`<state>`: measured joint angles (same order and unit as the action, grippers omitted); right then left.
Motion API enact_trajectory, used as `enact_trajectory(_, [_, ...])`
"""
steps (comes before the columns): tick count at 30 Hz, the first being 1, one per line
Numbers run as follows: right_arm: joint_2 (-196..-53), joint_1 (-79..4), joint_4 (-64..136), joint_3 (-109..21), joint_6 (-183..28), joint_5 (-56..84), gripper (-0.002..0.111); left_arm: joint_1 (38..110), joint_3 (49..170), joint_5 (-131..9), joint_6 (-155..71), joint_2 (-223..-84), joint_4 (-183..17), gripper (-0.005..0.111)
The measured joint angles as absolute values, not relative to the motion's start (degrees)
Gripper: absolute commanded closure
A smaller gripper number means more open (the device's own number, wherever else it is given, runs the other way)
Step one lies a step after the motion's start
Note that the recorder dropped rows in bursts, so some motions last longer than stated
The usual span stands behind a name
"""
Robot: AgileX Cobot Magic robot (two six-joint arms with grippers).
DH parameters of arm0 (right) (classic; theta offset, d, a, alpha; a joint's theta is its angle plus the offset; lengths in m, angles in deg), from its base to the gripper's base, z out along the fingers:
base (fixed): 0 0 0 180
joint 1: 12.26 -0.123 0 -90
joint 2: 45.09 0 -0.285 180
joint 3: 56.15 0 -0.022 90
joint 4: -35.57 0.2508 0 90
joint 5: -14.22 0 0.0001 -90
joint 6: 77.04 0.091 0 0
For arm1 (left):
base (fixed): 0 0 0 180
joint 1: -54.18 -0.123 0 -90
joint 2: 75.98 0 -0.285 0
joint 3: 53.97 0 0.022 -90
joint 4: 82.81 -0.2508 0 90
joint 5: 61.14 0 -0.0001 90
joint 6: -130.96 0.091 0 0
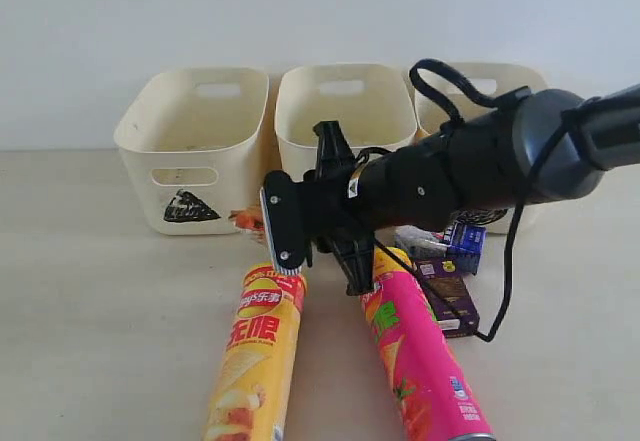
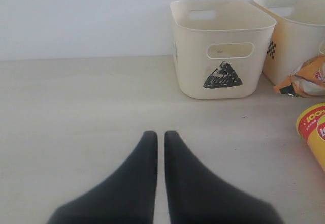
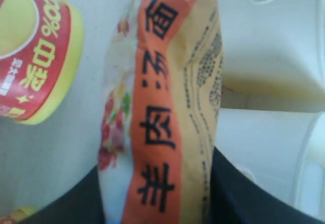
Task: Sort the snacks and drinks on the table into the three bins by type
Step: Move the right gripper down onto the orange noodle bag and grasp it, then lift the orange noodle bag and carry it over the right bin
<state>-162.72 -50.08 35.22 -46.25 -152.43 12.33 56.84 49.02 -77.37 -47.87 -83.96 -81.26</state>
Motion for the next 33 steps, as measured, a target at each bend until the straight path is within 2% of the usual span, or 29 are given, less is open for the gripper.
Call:
enact_trajectory(11, [-154.3, -53.5, 35.2, -46.2, -148.2, 10.9, 0.107, 56.8, 49.0, -77.2, -47.9, -84.0, -81.3, 0.103])
enact_trajectory(21, [-142.4, -53.1, 35.2, -46.2, -127.0, 7.5, 0.107, 56.8, 49.0, -77.1, -47.9, -84.0, -81.3, 0.103])
enact_trajectory(33, [-140.2, -40.8, 35.6, -46.2, -95.4, 7.4, 0.107, 56.8, 49.0, -77.1, -47.9, -84.0, -81.3, 0.103])
